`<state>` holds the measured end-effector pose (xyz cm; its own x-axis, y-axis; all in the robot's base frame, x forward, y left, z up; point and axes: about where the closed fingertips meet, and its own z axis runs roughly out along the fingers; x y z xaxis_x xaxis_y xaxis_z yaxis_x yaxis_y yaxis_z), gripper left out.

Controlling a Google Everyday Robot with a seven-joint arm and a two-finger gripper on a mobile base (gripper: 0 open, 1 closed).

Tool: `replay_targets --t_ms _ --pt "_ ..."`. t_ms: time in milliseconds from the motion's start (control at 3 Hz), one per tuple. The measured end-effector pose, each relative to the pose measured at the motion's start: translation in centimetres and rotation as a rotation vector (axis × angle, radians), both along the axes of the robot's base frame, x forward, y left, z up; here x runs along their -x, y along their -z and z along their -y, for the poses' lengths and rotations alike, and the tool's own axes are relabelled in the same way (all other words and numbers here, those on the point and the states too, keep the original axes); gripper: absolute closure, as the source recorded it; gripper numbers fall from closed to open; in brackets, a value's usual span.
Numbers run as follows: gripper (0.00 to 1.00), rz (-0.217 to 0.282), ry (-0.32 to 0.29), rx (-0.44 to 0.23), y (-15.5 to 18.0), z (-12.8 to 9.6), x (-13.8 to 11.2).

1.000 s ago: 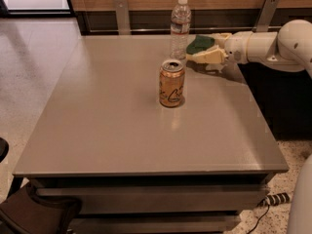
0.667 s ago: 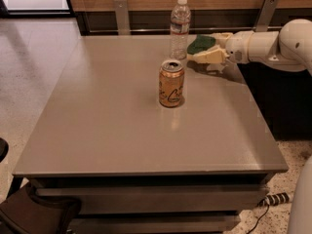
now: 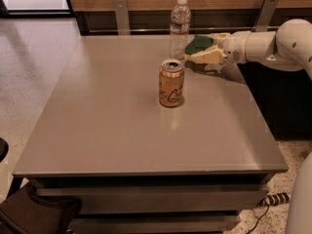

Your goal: Move sponge near water bottle

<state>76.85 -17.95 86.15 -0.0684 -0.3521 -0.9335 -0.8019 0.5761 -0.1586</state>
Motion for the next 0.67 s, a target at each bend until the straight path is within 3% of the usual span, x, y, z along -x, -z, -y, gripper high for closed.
replay_targets --t_ms 333,667 --pt "0.0 -0.003 -0.007 -0.002 0.2 -0.53 -0.1" --pt "0.0 -0.003 -0.008 -0.002 0.21 -0.54 -0.1"
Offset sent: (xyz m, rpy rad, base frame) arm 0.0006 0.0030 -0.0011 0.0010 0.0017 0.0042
